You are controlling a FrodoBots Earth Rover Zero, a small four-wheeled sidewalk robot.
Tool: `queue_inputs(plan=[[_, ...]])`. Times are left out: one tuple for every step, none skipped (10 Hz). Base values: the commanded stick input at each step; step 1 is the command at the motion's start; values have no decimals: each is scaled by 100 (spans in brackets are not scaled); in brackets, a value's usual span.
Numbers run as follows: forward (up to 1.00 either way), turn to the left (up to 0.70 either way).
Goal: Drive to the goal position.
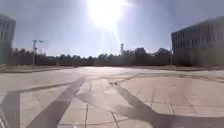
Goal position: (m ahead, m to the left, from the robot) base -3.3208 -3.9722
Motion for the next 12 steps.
queue_inputs(plan=[[0, 70], [0, 70], [0, 70], [0, 70], [0, 70], [0, 70], [0, 70], [0, 70], [0, 70], [0, 70], [0, 70], [0, 70]])
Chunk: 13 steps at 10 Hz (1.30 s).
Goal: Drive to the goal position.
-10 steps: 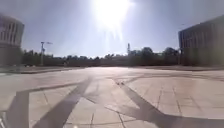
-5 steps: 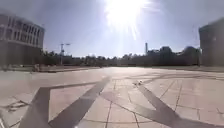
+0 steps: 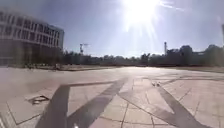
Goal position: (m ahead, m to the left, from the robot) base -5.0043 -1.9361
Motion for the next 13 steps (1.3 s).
queue_inputs(plan=[[0, 70], [0, 70], [0, 70], [0, 70], [0, 70], [0, 70], [0, 70], [0, 70], [0, 70], [0, 70], [0, 70], [0, 70], [0, 70]])
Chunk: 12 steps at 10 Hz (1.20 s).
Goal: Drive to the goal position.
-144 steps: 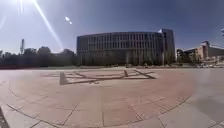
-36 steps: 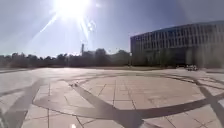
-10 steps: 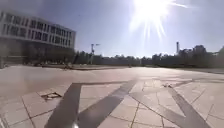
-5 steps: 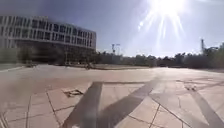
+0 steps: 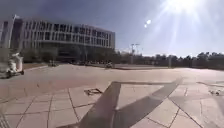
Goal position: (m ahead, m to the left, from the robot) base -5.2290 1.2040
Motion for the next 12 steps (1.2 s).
queue_inputs(plan=[[0, 70], [0, 58], [0, 26], [0, 0], [0, 0], [0, 0], [0, 0], [0, 0], [0, 0], [0, 0], [0, 0], [0, 0]])
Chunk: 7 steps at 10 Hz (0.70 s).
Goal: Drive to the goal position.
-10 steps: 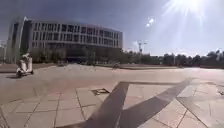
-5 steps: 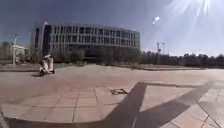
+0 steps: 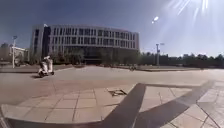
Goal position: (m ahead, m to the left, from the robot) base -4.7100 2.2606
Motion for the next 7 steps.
queue_inputs(plan=[[0, 1], [0, 5], [0, 60], [0, 70], [0, 70], [0, 70], [0, 70]])
